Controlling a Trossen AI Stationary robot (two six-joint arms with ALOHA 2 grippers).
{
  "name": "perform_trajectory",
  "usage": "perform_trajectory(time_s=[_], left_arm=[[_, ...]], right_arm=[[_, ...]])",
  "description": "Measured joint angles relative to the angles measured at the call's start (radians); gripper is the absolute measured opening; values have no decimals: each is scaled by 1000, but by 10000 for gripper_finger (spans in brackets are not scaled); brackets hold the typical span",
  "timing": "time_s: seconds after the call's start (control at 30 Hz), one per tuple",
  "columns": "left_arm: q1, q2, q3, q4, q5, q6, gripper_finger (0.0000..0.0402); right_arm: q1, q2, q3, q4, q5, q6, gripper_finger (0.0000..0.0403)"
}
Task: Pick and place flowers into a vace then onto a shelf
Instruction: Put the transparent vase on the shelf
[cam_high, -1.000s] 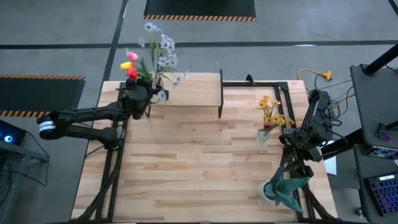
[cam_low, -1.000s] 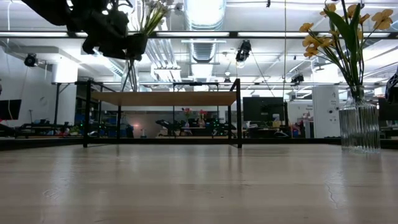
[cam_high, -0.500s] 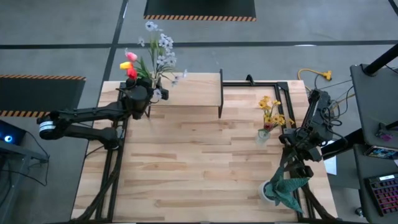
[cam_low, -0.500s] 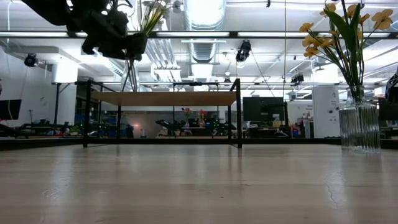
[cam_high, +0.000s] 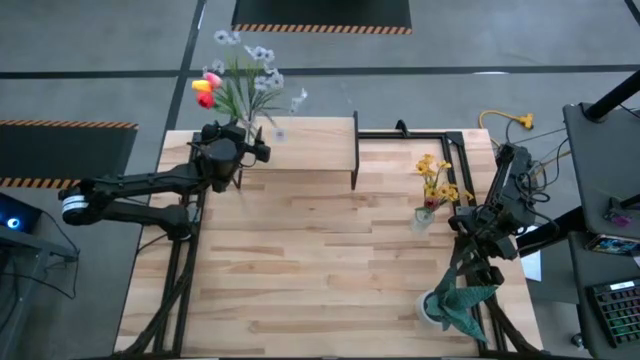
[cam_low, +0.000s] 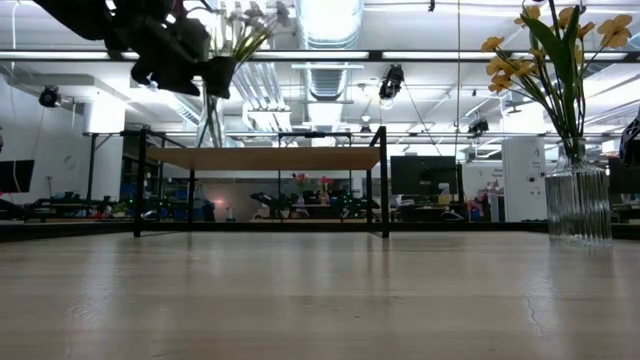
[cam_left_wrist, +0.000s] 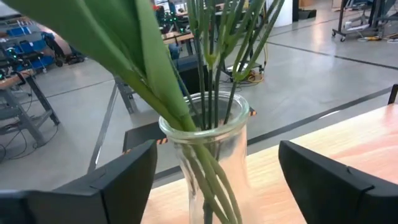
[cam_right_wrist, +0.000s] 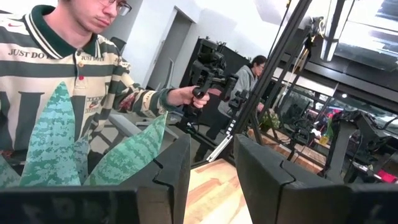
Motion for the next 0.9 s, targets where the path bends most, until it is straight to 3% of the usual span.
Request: perform_trajectory(time_s=[0.4,0.6,0.9], left_arm=[[-59,-89,0,-67,2,6,324],[-180,-176,0,-159,37,2,324],[-412,-261,-49,-210,211,-37,324]], right_arm=[[0,0,0,0,0,6,114],[0,0,0,0,0,4,114],[0,-1,8,6,40,6,114]])
